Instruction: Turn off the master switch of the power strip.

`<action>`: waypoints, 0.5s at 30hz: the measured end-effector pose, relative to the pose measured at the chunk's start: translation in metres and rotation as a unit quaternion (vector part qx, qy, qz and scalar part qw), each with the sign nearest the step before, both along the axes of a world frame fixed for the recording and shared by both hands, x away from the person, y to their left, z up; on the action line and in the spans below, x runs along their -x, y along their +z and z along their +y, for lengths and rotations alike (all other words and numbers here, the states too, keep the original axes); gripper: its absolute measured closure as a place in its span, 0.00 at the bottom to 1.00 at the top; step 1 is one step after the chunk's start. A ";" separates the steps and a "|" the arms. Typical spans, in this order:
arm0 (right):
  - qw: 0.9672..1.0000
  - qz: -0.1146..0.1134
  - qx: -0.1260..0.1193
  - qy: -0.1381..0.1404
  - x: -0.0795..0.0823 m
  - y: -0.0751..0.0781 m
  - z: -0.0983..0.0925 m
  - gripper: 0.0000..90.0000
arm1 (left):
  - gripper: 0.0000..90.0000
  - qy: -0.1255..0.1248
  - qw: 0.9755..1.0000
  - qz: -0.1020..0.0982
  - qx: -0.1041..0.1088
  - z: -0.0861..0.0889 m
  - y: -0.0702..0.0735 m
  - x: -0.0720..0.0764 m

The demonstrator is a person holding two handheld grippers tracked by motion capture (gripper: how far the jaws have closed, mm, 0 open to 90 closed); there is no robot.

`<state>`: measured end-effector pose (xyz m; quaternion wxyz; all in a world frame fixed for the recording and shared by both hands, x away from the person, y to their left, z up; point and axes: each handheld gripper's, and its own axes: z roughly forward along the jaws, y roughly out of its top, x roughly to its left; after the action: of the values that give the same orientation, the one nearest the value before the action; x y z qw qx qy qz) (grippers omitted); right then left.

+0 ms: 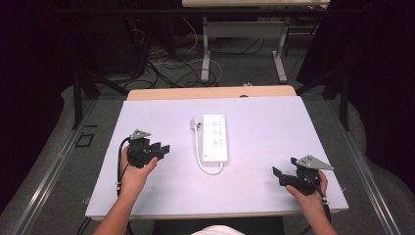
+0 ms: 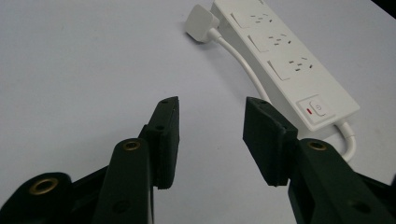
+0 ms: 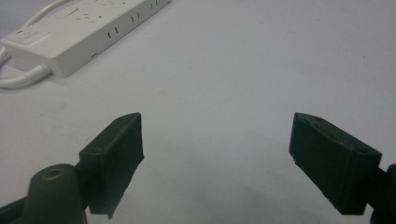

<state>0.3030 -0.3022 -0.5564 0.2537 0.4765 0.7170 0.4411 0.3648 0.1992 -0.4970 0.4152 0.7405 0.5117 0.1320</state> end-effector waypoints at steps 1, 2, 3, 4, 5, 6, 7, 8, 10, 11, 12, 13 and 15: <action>1.000 -0.002 -0.003 0.001 0.000 0.000 0.000 0.19 | 0.61 0.002 1.000 -0.002 0.000 0.001 0.000 0.001; 1.000 -0.002 -0.003 0.001 0.000 0.000 0.000 0.19 | 0.60 0.004 1.000 -0.003 0.001 0.002 0.000 0.001; 1.000 -0.002 -0.003 0.001 0.000 0.000 0.000 0.19 | 0.58 0.005 1.000 -0.004 0.001 0.003 0.000 0.002; 1.000 -0.005 -0.001 0.003 -0.001 0.000 -0.001 0.19 | 0.57 0.006 1.000 -0.005 0.005 0.004 0.000 0.002; 1.000 -0.002 -0.003 0.001 0.000 0.000 0.000 0.19 | 0.57 0.006 1.000 -0.005 0.003 0.005 0.000 0.003; 1.000 -0.002 -0.003 0.001 0.000 0.000 0.000 0.19 | 0.56 0.009 1.000 -0.006 0.005 0.006 -0.001 0.004; 1.000 0.000 -0.001 0.000 0.000 0.000 0.000 0.19 | 0.55 0.009 1.000 -0.007 0.004 0.008 -0.001 0.004; 1.000 -0.002 -0.003 0.001 0.000 0.000 0.000 0.19 | 0.53 0.012 1.000 -0.009 0.006 0.008 -0.001 0.005; 1.000 0.003 0.001 0.000 0.001 0.001 0.000 0.19 | 0.52 0.015 1.000 -0.013 0.007 0.010 -0.002 0.006; 1.000 -0.005 -0.003 0.000 0.000 0.000 0.000 0.19 | 0.50 0.016 1.000 -0.016 0.005 0.012 -0.003 0.006; 1.000 -0.007 -0.002 -0.002 0.000 0.000 0.001 0.19 | 0.48 0.020 1.000 -0.020 0.003 0.013 -0.003 0.007; 1.000 -0.005 -0.003 0.000 0.001 0.001 0.001 0.19 | 0.47 0.020 1.000 -0.018 0.003 0.014 -0.004 0.008; 1.000 -0.006 -0.001 0.001 0.001 0.001 0.000 0.19 | 0.47 0.023 1.000 -0.019 0.003 0.017 -0.005 0.009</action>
<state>0.3025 -0.3018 -0.5556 0.2571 0.4738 0.7152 0.4449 0.3559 0.2162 -0.5021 0.4243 0.7245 0.5208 0.1542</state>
